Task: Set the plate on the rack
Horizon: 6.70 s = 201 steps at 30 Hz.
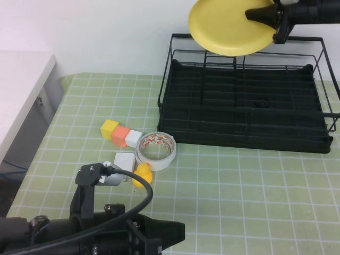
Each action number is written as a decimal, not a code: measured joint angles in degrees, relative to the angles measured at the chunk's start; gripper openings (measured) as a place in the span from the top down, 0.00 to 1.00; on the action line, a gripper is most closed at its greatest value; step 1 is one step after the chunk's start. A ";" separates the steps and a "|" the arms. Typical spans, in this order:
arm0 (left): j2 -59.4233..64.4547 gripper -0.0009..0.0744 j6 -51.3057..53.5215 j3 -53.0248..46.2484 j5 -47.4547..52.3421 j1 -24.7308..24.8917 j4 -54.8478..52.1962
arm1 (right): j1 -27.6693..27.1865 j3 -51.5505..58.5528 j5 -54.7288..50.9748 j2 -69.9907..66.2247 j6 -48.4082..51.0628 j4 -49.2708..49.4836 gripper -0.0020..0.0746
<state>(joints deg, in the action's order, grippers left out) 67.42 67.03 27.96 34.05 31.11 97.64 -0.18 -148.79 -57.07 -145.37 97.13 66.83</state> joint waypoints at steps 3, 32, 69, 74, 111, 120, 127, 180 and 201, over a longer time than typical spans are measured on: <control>0.00 0.99 0.00 0.00 0.00 0.00 0.00 | 0.00 -0.49 1.09 -1.78 0.79 0.69 0.78; -0.22 0.99 0.00 0.00 -0.08 0.00 0.00 | 0.00 -0.48 9.46 -8.42 10.54 11.52 0.78; -0.22 0.99 0.00 0.00 -0.68 0.00 0.00 | 1.66 -0.48 9.15 -12.16 7.96 9.54 0.55; -0.22 0.99 0.00 0.00 -0.68 0.00 0.00 | 2.62 -0.48 14.03 -12.29 5.18 9.85 0.46; -32.73 0.99 10.79 -8.49 -43.43 0.00 2.09 | -3.67 -0.48 -12.86 6.18 -26.54 6.95 0.95; -42.03 0.99 16.90 -12.08 -56.21 0.00 2.77 | 0.56 -0.48 -13.86 16.02 -35.43 -5.00 0.96; -42.13 0.99 17.37 -12.36 -60.58 0.00 3.24 | 4.93 -0.56 -13.86 24.13 -41.13 -12.47 0.96; -42.14 0.99 18.09 -12.41 -60.66 0.00 3.89 | 5.16 106.34 4.25 133.49 -60.42 -52.58 0.96; -42.14 0.99 18.09 -12.41 -60.66 0.00 3.98 | 1.88 146.94 31.80 146.11 -93.33 -73.92 0.96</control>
<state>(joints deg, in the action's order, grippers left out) 25.28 85.12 15.55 -26.61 31.11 101.62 1.70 -1.85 -25.27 0.73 3.80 -7.10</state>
